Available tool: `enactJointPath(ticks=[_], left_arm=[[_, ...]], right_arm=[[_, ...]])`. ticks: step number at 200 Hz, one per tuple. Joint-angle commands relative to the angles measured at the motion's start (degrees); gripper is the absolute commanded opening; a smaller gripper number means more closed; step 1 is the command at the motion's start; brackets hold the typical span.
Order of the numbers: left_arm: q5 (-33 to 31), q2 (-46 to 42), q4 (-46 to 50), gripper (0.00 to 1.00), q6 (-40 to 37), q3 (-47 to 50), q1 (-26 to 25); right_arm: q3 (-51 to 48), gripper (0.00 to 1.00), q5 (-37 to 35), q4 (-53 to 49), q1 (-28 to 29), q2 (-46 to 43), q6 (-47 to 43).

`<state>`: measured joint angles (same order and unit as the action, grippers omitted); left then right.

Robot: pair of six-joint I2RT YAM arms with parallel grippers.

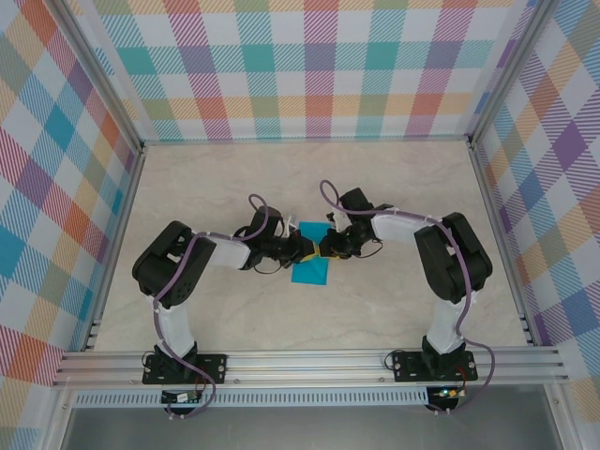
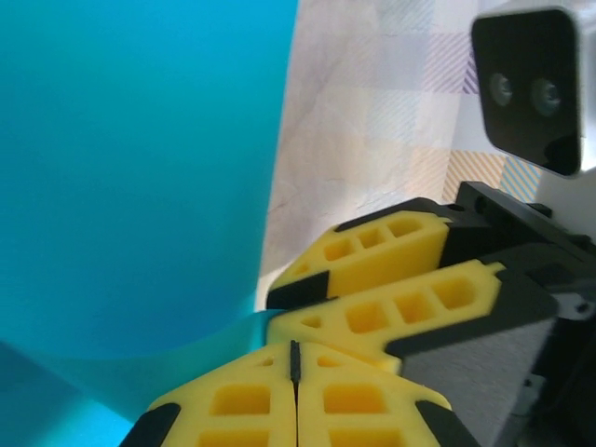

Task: Fold a paper plane with a square sheet of paper (pick it up from the middle)
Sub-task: Fold the triangle a second time at the center of the table.

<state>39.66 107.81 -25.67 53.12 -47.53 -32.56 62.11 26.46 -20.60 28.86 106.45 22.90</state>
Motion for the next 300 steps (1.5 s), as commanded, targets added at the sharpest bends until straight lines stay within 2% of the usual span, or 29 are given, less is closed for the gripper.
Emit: enactJointPath(ticks=[1,82,99,132,152,212,300], left_arm=[[-0.7,0.8,0.9,0.04,-1.0,-0.6,-0.8],[-1.1,0.9,0.6,0.04,-1.2,-0.5,-0.8],[-1.0,0.8,0.6,0.04,-1.2,-0.4,-0.8],[-0.9,0.5,0.6,0.04,-1.2,-0.1,-0.8],[-0.5,-0.1,0.4,0.04,-1.2,-0.1,-0.8],[0.1,-1.7,0.2,0.05,-1.4,-0.2,-0.8],[0.6,0.2,0.1,0.05,-1.2,-0.9,-1.0]], right_arm=[[-1.8,0.23,3.6,2.5,-0.3,-2.5,2.2],[-5.9,0.28,4.6,6.0,-0.5,-6.2,6.7],[-6.5,0.26,4.7,6.7,-0.6,-6.3,7.5],[-6.4,0.12,2.4,6.1,-0.7,-6.2,7.4],[-5.1,0.07,0.8,4.9,-0.7,-5.1,5.3],[-0.8,0.07,1.4,1.5,-0.7,-0.6,-1.7],[0.6,0.07,-0.6,0.1,-0.9,1.0,-2.5]])
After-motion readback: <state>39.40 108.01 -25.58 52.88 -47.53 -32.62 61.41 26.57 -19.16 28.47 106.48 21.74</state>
